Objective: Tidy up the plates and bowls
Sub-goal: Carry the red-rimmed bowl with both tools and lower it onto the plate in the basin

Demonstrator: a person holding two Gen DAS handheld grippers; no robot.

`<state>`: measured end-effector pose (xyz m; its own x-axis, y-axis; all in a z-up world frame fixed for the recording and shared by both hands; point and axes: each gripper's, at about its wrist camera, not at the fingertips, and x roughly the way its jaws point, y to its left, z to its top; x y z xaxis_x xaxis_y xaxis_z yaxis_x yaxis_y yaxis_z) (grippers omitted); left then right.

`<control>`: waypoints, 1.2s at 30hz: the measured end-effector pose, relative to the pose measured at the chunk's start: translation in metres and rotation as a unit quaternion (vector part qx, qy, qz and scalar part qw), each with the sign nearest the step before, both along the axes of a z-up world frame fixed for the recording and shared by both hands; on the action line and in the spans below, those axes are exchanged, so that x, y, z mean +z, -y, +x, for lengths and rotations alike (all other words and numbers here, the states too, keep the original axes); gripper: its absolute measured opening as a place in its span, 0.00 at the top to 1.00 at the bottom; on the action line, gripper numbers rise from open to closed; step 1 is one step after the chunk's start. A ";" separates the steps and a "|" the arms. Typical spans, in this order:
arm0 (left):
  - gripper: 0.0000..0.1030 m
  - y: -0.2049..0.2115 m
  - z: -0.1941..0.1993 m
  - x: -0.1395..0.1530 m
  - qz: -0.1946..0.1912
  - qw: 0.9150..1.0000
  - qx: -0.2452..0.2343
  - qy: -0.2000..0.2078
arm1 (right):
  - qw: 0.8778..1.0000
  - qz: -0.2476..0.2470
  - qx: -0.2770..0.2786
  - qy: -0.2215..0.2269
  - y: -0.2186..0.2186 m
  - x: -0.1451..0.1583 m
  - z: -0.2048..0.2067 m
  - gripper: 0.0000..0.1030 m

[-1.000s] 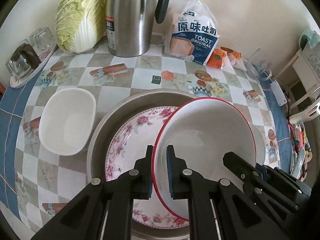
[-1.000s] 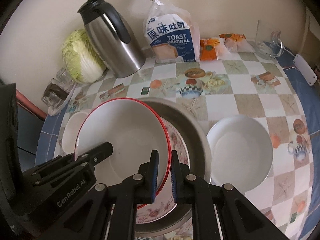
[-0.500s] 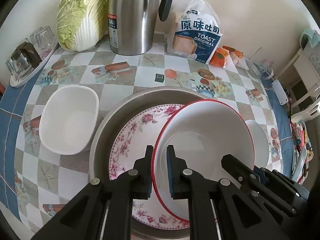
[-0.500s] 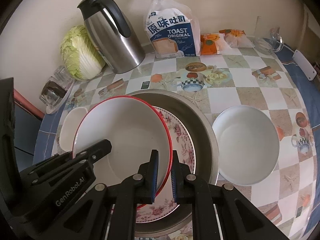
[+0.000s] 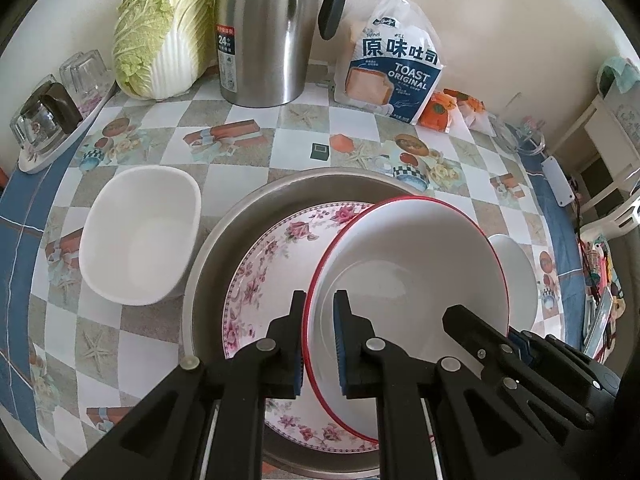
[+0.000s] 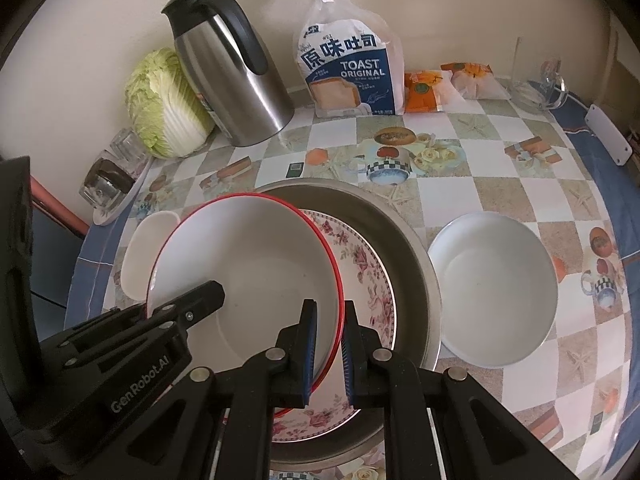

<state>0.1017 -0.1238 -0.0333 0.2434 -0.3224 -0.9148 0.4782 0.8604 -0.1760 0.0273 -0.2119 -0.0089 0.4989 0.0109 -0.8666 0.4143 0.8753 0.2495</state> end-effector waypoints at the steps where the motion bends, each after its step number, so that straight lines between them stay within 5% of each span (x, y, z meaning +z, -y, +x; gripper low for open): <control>1: 0.89 0.000 0.000 -0.001 0.000 1.000 0.000 -0.001 | 1.000 0.001 0.001 -0.001 0.000 -0.001 0.000 0.88; 36: 0.84 0.000 0.009 -0.020 0.014 1.000 0.010 -0.024 | 1.000 0.017 0.006 -0.023 -0.003 -0.021 0.008 0.86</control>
<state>0.1105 -0.1235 -0.0535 0.2049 -0.2920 -0.9342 0.4520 0.8748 -0.1743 0.0351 -0.2090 -0.0300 0.4586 0.0465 -0.8874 0.4152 0.8717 0.2603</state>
